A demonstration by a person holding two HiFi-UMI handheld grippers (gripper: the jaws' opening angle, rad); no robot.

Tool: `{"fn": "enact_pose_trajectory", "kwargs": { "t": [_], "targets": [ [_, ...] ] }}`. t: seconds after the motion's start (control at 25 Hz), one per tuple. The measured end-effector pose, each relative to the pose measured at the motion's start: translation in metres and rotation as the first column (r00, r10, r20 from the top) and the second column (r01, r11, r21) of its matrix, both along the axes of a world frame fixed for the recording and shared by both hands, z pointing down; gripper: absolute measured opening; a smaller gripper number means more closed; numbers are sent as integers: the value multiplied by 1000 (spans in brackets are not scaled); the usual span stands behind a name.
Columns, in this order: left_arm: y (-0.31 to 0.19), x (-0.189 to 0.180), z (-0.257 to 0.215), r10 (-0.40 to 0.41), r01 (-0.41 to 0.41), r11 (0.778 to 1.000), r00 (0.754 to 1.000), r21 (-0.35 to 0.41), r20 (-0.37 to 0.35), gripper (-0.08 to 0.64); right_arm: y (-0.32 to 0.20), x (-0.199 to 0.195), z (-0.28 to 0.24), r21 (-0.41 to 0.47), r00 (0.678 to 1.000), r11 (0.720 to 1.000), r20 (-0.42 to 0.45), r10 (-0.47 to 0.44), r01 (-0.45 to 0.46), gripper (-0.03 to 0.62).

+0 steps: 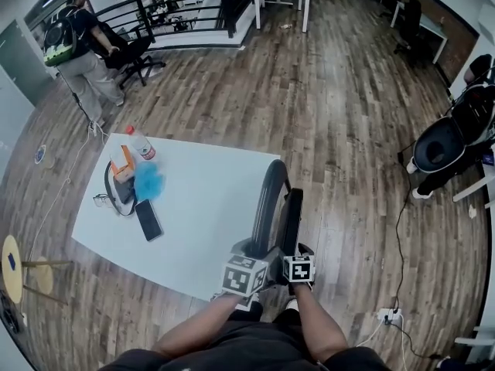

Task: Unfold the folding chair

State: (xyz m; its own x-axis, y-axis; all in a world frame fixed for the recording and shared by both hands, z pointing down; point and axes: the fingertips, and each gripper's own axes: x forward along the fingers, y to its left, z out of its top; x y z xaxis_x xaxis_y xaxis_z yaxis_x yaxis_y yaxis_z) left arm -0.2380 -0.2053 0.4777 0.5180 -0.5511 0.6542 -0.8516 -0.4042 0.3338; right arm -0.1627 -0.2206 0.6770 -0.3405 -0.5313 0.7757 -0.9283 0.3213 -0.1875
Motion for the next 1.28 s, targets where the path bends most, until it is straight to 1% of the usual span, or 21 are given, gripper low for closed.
{"fn": "enact_pose_trajectory", "kwargs": {
  "t": [0.08, 0.2, 0.24, 0.28, 0.32, 0.36, 0.44, 0.52, 0.6, 0.68, 0.72, 0.76, 0.8, 0.88, 0.92, 0.96, 1.12, 1.2, 1.28],
  "targets": [
    [1, 1, 0, -5, 5, 1000, 1000, -5, 3, 224, 0, 6, -1, 10, 1000, 1000, -5, -14, 14, 316],
    [-3, -6, 5, -56, 56, 998, 998, 8, 38, 206, 0, 27, 1, 28, 1000, 1000, -7, -10, 10, 316],
    [-4, -10, 9, -78, 78, 997, 995, 11, 56, 189, 2, 36, 3, 31, 1000, 1000, 9, -8, 7, 314],
    [-5, -14, 14, -96, 96, 995, 993, 8, 69, 189, 5, 45, 7, 28, 999, 1000, 45, -7, 6, 311],
    [-4, -15, 18, -105, 105, 994, 991, 1, 78, 189, 7, 53, 10, 21, 996, 1000, 92, -11, 9, 296],
    [-4, -14, 21, -107, 108, 994, 991, -5, 86, 180, 9, 61, 13, 11, 989, 1000, 143, -21, 20, 296],
    [-4, -9, 25, -108, 110, 994, 988, -8, 108, 179, 9, 73, 15, -7, 967, 999, 249, -49, 52, 296],
    [-4, -3, 26, -115, 117, 993, 986, -8, 122, 179, 11, 82, 15, -31, 934, 997, 353, -57, 73, 298],
    [-3, 3, 29, -124, 126, 992, 983, -9, 137, 179, 14, 91, 19, -57, 906, 994, 419, -56, 88, 305],
    [-5, 10, 33, -137, 141, 990, 978, -12, 157, 181, 14, 103, 24, -75, 891, 992, 450, -55, 99, 315],
    [-6, 14, 35, -145, 149, 989, 975, -15, 168, 181, 12, 113, 27, -84, 890, 992, 453, -42, 90, 340],
    [-7, 17, 37, -150, 156, 987, 973, -20, 177, 181, 11, 125, 30, -97, 888, 993, 459, -16, 68, 345],
    [-6, 20, 40, -153, 160, 987, 971, -27, 184, 181, 11, 137, 34, -113, 877, 993, 480, 21, 38, 346],
    [-3, 26, 46, -148, 160, 986, 969, -43, 198, 181, 14, 160, 38, -149, 829, 989, 550, 96, -15, 360],
    [-3, 29, 49, -147, 159, 986, 967, -46, 207, 181, 14, 170, 41, -163, 810, 986, 575, 117, -27, 361],
    [-3, 30, 52, -148, 161, 986, 965, -46, 216, 181, 15, 180, 44, -170, 802, 985, 584, 123, -28, 362],
    [-4, 34, 64, -165, 182, 982, 957, -50, 239, 179, 16, 210, 65, -186, 816, 982, 565, 119, -14, 362],
    [-3, 39, 70, -162, 180, 982, 957, -58, 241, 179, 15, 226, 74, -201, 811, 979, 565, 152, -43, 362],
    [-4, 47, 74, -157, 175, 983, 958, -55, 241, 179, 14, 244, 82, -202, 799, 976, 572, 188, -84, 362]
  ]
}}
